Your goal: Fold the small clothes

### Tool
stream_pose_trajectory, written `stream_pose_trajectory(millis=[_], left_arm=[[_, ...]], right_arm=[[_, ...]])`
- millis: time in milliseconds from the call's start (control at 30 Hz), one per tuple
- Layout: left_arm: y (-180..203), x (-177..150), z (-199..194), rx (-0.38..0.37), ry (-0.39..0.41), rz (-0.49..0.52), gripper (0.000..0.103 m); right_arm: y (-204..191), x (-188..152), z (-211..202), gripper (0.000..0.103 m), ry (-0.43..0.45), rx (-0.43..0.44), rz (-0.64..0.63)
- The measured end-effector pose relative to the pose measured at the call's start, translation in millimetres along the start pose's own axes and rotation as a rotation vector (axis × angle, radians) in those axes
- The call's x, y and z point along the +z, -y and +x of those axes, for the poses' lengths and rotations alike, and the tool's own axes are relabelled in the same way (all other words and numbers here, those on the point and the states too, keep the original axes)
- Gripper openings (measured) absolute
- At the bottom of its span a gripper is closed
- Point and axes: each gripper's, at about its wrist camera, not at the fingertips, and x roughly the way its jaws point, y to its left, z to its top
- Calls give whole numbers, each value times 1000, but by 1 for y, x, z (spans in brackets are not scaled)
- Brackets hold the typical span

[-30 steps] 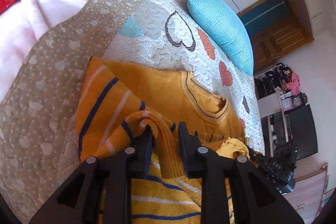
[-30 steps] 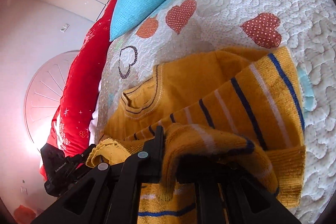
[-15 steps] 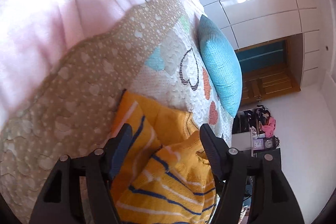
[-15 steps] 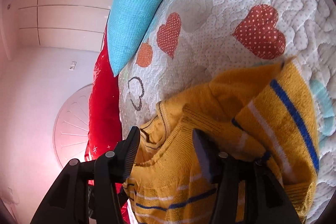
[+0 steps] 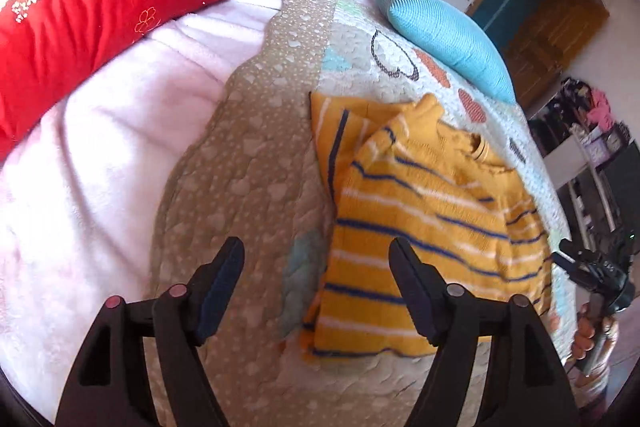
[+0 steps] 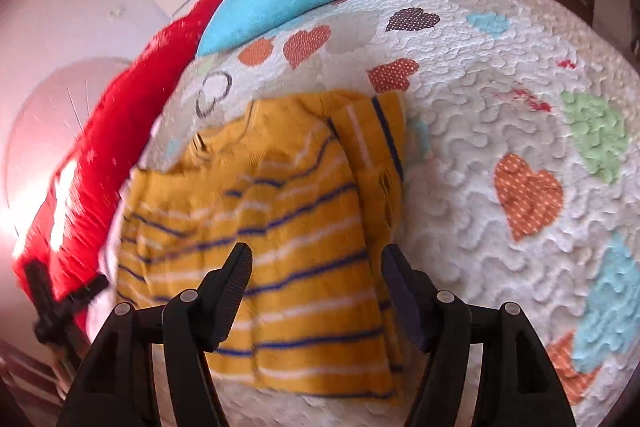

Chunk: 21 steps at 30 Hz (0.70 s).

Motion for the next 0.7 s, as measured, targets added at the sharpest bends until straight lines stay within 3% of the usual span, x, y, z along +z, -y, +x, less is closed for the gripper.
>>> stream_pose_trajectory(millis=[200, 267, 433, 600, 700], left_arm=[[-3, -32, 29, 32, -82, 60, 72], [-2, -32, 29, 104, -72, 108, 40], [-18, -27, 17, 104, -49, 24, 41], [13, -40, 0, 187, 45, 100, 42], [29, -46, 1, 202, 92, 124, 62]], right_arm=[[-4, -50, 22, 71, -56, -139, -141], [-5, -55, 23, 71, -24, -195, -208], [9, -52, 12, 71, 8, -257, -169], [-7, -52, -24, 71, 56, -322, -174], [-40, -47, -42, 71, 99, -299, -227]])
